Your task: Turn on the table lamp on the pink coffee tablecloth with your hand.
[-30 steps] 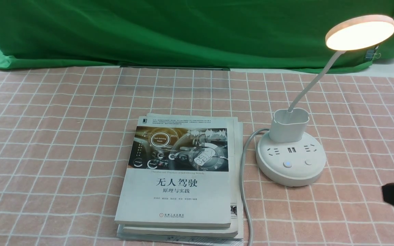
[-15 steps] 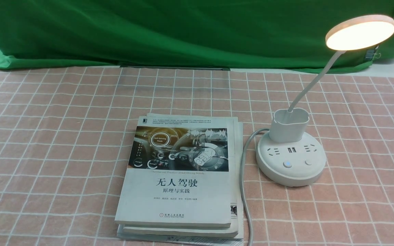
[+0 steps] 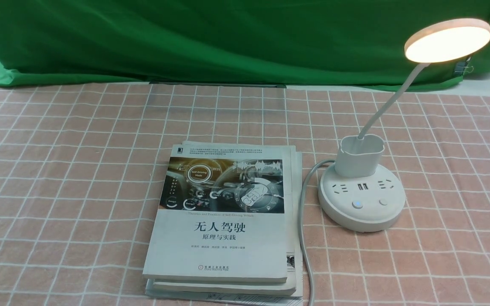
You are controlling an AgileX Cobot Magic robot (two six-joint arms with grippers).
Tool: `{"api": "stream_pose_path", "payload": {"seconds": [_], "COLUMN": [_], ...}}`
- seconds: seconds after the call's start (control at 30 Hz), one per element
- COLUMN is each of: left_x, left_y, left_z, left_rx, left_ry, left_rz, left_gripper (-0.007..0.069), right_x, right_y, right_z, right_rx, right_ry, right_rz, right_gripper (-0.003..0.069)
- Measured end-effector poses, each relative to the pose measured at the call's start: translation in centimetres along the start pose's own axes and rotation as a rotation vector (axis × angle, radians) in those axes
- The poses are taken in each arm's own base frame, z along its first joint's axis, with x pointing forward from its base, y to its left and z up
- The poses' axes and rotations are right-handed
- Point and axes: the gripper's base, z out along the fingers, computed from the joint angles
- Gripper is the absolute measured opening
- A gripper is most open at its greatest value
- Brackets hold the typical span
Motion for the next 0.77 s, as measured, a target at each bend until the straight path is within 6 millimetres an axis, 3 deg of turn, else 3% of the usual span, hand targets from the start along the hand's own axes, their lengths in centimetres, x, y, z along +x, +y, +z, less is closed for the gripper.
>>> {"api": "stream_pose_path", "payload": {"seconds": [0.77], "left_x": [-0.01], "left_y": [0.00], "left_z": [0.00], "left_rx": [0.001], "left_ry": [-0.001], "left_rz": [-0.002], "left_gripper": [0.0019], "right_x": [0.73], "right_y": [0.02], "right_z": [-0.02], "right_rx": [0.001], "right_ry": [0.047], "right_rz": [-0.029], "right_gripper": [0.0047]}}
